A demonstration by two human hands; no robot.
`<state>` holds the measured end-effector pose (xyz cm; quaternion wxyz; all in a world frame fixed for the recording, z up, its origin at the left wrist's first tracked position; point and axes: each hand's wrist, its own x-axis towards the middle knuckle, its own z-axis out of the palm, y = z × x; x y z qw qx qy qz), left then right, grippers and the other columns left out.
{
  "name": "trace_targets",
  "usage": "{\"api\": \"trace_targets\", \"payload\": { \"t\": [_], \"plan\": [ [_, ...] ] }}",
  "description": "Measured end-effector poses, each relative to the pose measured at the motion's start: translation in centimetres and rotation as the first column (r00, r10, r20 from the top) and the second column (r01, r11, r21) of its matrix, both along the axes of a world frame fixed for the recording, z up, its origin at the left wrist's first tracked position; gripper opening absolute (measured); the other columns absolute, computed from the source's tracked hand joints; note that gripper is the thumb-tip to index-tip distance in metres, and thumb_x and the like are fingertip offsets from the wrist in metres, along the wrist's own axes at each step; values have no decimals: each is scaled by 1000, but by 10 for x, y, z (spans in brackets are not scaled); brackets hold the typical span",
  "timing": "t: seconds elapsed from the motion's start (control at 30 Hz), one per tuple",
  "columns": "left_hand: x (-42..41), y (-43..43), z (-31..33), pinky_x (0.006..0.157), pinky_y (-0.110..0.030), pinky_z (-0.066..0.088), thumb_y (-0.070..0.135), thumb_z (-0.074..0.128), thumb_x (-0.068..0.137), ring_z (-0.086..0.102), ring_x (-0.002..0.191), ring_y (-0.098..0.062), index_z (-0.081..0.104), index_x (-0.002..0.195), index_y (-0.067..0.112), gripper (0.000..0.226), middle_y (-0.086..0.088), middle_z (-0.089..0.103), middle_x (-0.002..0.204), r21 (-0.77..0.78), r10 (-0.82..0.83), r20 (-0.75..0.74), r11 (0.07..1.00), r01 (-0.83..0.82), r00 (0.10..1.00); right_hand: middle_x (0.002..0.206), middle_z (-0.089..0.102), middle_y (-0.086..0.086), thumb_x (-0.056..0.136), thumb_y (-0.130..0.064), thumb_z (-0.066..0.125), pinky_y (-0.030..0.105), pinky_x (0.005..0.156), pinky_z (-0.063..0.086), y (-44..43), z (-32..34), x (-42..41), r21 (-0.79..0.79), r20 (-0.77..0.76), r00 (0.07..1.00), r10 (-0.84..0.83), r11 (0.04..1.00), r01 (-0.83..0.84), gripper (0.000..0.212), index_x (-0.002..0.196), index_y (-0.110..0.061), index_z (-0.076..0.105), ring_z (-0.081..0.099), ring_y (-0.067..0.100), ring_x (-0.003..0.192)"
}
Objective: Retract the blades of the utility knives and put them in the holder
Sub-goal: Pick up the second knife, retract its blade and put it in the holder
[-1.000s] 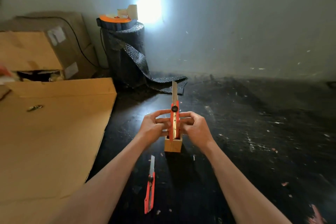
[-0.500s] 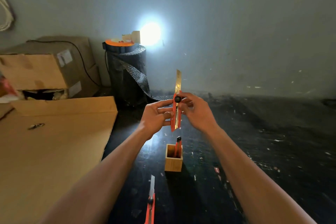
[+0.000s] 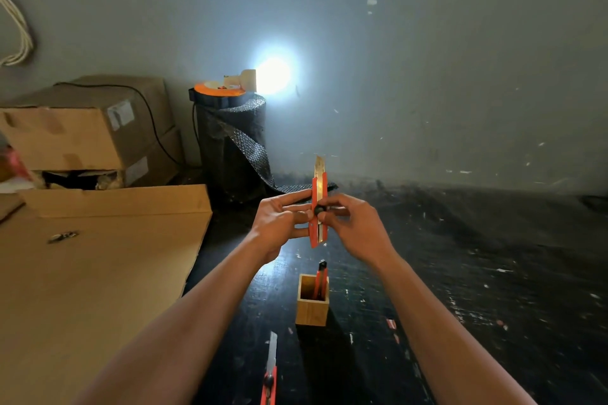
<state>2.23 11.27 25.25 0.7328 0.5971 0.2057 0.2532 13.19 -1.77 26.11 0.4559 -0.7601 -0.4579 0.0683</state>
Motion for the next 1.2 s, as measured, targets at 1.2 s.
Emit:
{"api": "trace_targets", "payload": {
  "t": [1.2],
  "plan": [
    [2,-3,7,61,-27,62,-14,63,91,80,81,-16,63,135,6,48,2,80,93,181,37,22,983,-40,999,103,63,-18,91,-24,74,5,73,38,-3,-13,-15,15,-28,999,-22,1000,22,21,108,-31,63,59,-6,86]
  ]
}}
